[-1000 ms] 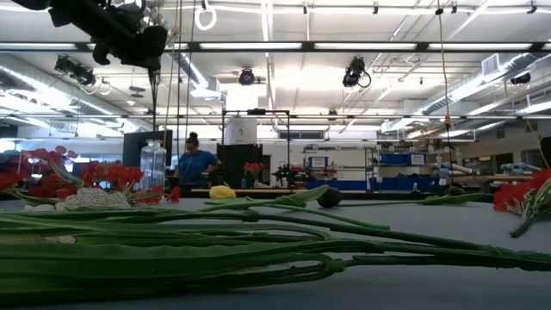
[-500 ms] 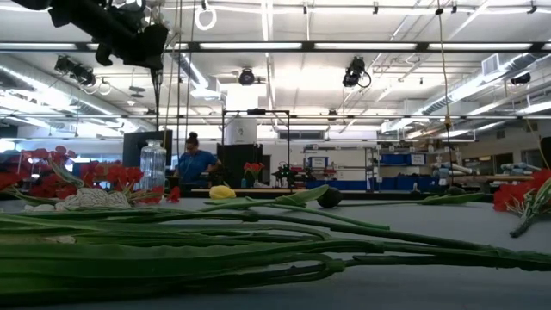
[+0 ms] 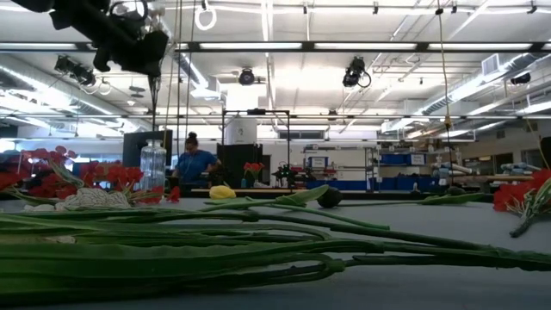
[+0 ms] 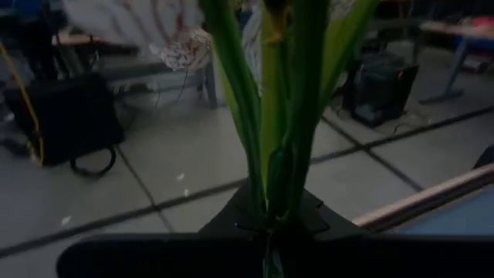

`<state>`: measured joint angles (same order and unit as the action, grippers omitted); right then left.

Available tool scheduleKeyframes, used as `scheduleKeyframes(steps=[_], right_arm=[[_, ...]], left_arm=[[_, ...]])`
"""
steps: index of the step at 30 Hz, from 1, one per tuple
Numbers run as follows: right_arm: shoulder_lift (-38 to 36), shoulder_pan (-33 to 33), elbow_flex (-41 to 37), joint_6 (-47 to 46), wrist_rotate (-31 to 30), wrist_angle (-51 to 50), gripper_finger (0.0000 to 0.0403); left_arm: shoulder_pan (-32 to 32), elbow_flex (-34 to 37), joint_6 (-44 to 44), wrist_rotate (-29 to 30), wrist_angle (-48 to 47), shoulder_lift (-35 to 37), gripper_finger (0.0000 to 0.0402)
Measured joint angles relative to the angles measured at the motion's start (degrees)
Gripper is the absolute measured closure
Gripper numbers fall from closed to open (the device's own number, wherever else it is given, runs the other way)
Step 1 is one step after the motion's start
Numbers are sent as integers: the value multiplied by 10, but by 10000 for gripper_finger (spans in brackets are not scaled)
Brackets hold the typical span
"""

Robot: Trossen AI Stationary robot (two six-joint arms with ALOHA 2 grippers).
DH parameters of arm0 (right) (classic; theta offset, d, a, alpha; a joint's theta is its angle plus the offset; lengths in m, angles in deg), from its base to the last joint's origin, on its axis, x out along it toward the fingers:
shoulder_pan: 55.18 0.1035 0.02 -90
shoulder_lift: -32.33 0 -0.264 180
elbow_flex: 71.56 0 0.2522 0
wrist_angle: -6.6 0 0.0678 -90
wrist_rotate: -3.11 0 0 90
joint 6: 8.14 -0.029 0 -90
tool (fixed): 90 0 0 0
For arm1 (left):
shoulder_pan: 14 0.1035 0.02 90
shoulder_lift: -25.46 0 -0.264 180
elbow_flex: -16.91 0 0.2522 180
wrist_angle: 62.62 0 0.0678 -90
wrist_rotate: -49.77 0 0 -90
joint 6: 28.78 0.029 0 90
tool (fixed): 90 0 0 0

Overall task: Sort flowers into vase by color
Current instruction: Put the top white flowers into the transparent vase

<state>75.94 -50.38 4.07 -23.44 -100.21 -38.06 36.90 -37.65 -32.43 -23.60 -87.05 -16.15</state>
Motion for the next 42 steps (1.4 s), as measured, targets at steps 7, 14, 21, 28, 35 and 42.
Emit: scheduleKeyframes(steps=[7, 14, 21, 28, 35, 42], right_arm=[[0, 0, 0, 0, 0, 0, 256], [0, 0, 0, 0, 0, 0, 256], [0, 0, 0, 0, 0, 0, 256], [0, 0, 0, 0, 0, 0, 256], [0, 0, 0, 0, 0, 0, 256], [0, 0, 0, 0, 0, 0, 256]], left_arm=[[7, 0, -2, 0, -12, -13, 383], [7, 0, 2, 0, -3, -26, 383], [6, 0, -3, 0, -1, -56, 376], [6, 0, -23, 0, 6, -82, 326], [6, 0, -40, 0, -6, -94, 266], [-4, 0, -48, 0, -42, -89, 221]])
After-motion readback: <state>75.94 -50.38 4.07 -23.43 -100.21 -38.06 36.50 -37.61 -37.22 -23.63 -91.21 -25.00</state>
